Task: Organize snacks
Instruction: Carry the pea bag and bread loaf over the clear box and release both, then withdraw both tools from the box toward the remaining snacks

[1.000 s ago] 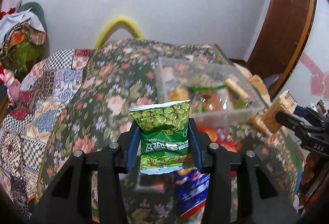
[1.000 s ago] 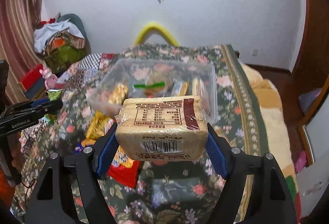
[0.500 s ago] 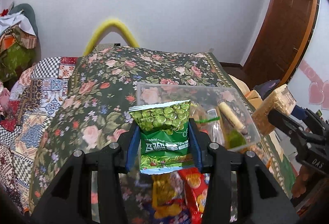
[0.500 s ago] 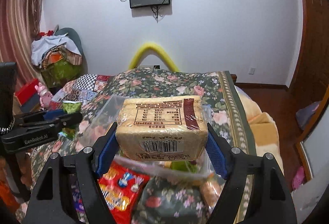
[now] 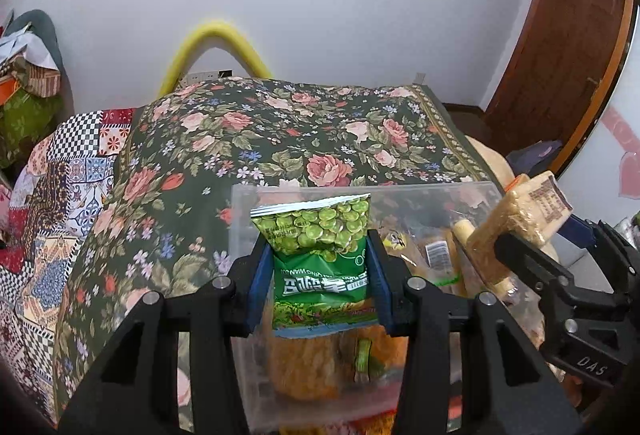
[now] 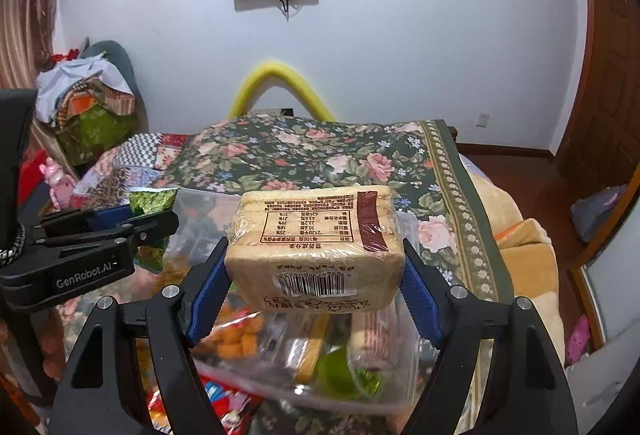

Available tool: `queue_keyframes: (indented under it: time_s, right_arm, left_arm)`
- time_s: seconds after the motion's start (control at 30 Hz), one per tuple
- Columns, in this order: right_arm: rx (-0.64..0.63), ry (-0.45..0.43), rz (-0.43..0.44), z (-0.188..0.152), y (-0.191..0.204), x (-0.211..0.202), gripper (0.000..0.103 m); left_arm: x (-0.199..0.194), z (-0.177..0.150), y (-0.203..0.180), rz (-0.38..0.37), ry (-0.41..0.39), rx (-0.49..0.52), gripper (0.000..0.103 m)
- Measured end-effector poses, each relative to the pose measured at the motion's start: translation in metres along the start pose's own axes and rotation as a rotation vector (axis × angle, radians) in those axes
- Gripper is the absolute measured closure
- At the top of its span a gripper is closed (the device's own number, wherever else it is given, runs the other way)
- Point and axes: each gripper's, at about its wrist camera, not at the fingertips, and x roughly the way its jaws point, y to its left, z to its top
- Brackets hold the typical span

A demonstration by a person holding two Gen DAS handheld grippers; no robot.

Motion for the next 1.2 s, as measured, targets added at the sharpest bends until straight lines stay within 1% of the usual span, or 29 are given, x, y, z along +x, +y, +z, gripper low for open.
queue_keyframes:
  time_s: [0.13,0.23,0.27,0.33,0.43,0.57,0.67,0.73,0.77,0.83,0.93,1.0,1.2]
  right_arm:
    - [0.016,0.033,0.001,0.004,-0.005,0.015,0.028]
    - [0.016,0.058,0.008,0.002,-0.006,0.024,0.028]
    - [0.019,0.069,0.014,0.003,-0.007,0.027,0.028]
    - [0.024,0.083,0.025,0.002,-0.007,0.031,0.027]
    - [0.024,0.101,0.022,-0.001,-0.006,0.037,0.027]
    - [0.023,0.113,0.016,-0.002,-0.006,0.042,0.027]
    - [0.017,0.123,0.015,-0.002,-0.005,0.044,0.026]
    - [0.014,0.126,0.015,-0.002,-0.004,0.044,0.025]
    - [0.013,0.125,0.024,-0.002,-0.004,0.042,0.023]
    - [0.015,0.116,0.037,-0.002,-0.004,0.038,0.022]
    - [-0.001,0.091,0.031,0.000,-0.003,0.024,0.020]
    - [-0.008,0.074,0.031,0.001,-0.003,0.014,0.019]
    - [-0.016,0.025,0.038,-0.002,-0.008,-0.025,0.016]
  left_arm:
    - [0.015,0.003,0.000,0.003,0.022,-0.006,0.059]
    - [0.028,0.002,0.002,0.011,0.052,-0.013,0.059]
    - [0.031,0.002,0.004,0.003,0.061,-0.025,0.059]
    - [0.036,0.000,0.006,-0.012,0.070,-0.042,0.059]
    - [0.039,-0.002,0.004,-0.003,0.069,-0.041,0.058]
    - [0.041,-0.005,0.003,-0.011,0.080,-0.041,0.055]
    - [0.042,-0.008,0.003,-0.009,0.087,-0.054,0.045]
    - [0.040,-0.010,0.004,-0.004,0.083,-0.059,0.044]
    - [0.039,-0.010,0.003,-0.004,0.085,-0.058,0.044]
    - [0.032,-0.011,0.002,-0.010,0.085,-0.056,0.043]
    - [0.017,-0.013,0.000,0.005,0.068,-0.047,0.042]
    - [-0.002,-0.015,0.000,-0.002,0.040,-0.045,0.036]
    - [-0.051,-0.022,0.001,-0.012,-0.009,-0.032,0.032]
